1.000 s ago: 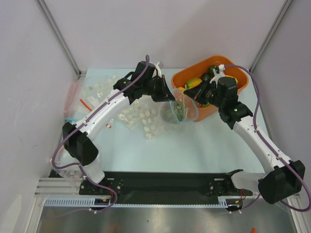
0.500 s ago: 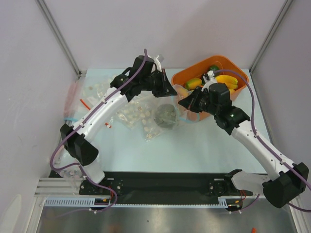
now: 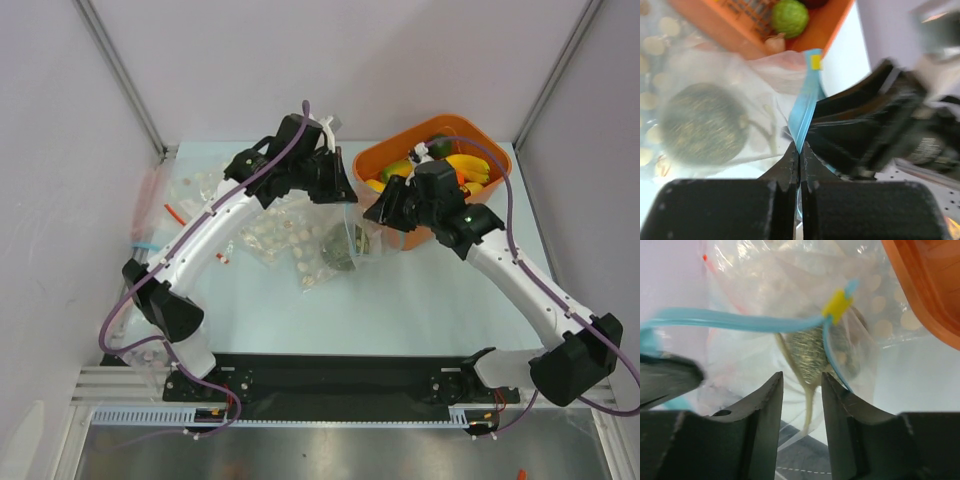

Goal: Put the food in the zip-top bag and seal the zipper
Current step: Place the fake fruit in the zipper food storage bag.

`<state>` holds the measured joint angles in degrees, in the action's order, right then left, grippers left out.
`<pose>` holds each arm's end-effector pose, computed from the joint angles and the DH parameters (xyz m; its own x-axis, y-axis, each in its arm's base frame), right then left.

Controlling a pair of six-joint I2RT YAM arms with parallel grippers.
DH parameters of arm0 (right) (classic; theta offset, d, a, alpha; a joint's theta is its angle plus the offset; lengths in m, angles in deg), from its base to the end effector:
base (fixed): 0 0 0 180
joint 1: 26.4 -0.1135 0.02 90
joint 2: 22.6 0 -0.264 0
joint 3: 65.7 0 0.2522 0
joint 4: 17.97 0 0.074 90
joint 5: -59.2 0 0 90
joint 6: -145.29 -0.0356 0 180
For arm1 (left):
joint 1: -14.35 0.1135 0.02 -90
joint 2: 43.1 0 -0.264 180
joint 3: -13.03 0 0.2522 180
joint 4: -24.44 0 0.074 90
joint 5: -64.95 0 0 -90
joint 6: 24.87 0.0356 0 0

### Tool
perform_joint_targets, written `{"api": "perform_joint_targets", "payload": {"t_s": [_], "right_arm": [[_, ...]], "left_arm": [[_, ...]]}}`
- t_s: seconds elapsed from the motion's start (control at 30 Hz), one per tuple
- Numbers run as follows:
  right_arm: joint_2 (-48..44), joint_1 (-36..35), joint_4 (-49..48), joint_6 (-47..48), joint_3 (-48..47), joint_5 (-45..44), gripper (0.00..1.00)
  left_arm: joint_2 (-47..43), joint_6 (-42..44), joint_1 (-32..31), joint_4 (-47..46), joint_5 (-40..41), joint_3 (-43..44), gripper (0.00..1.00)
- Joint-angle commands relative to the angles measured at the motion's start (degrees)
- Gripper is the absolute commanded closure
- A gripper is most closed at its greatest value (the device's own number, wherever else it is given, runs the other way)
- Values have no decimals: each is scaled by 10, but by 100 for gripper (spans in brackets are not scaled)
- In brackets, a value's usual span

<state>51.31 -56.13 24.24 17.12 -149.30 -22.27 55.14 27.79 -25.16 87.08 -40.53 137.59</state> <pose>0.2471 0.1472 0.3509 -0.7372 0.2828 -0.6136 -0.1824 0.7911 0.5838 0.2803 -0.2435 0.4224 -0.8358 -0.0684 -0.5447 0.3422 0.7109 -0.6144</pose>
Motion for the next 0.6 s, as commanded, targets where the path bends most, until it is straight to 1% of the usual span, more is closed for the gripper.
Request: {"api": "perform_joint_targets", "payload": {"t_s": [0.0,0.03,0.13,0.2,0.3,0.4,0.47,0.57], "right_arm": [[-26,-1,36,34,-79,-19,57],[-28,0,41,39,-89,-15,52],[-38,0,48,43,-120,-11,46],[-42,6,50,46,-138,-12,45],[-32,20,65,49,-154,-19,44],[-7,57,88,54,-173,-20,47],[8,83,96,62,-187,-27,47],[43,114,108,72,-205,-55,43]], "left_arm": [[-35,43,5,38,40,11,100],[-38,51,7,41,43,6,100],[-52,61,18,46,52,-15,100],[-66,68,22,51,63,-21,100],[-76,82,27,71,77,-9,100],[-79,96,29,95,93,9,100],[-83,104,31,106,101,14,100],[-91,112,39,104,100,-1,100]]}}
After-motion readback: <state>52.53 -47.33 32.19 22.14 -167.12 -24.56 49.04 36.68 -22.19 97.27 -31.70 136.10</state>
